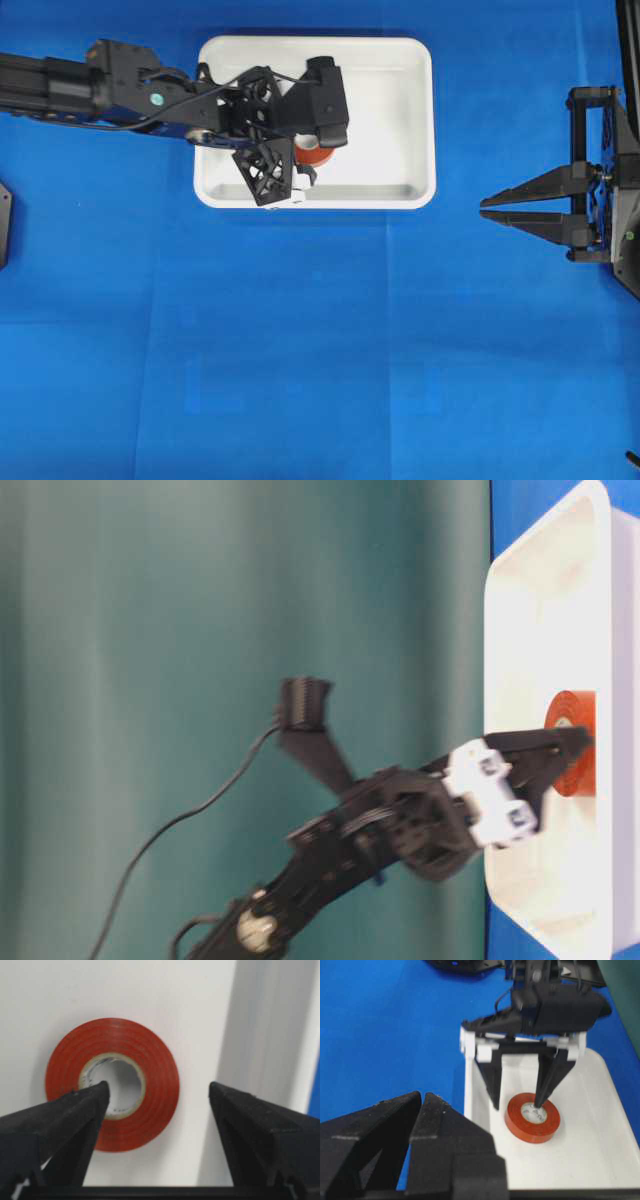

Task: Place one roll of tape in the white case with the left arm.

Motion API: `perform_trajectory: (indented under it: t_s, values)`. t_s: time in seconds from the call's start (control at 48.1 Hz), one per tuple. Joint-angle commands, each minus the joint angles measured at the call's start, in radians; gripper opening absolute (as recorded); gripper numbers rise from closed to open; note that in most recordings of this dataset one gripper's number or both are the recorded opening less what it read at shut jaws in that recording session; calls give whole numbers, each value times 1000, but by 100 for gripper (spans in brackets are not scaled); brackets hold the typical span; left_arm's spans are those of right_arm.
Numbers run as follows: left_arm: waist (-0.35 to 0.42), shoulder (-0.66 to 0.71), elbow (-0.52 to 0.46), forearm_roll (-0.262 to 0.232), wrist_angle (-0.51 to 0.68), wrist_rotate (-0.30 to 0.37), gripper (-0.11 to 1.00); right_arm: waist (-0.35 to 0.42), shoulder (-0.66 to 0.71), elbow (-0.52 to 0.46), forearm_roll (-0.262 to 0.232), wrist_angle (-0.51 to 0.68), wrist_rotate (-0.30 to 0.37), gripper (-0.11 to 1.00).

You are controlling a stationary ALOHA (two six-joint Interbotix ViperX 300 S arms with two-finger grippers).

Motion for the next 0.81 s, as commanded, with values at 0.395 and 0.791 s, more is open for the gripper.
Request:
perform_trajectory:
  t_s: [0.395, 0.791]
  values:
    - [-97, -463, 198, -17, -69, -11, 72, -2, -5, -14, 0, -2, -2, -11]
    - [-156, -773, 479, -38, -407, -12, 72, 0, -8, -15, 0, -8, -2, -11]
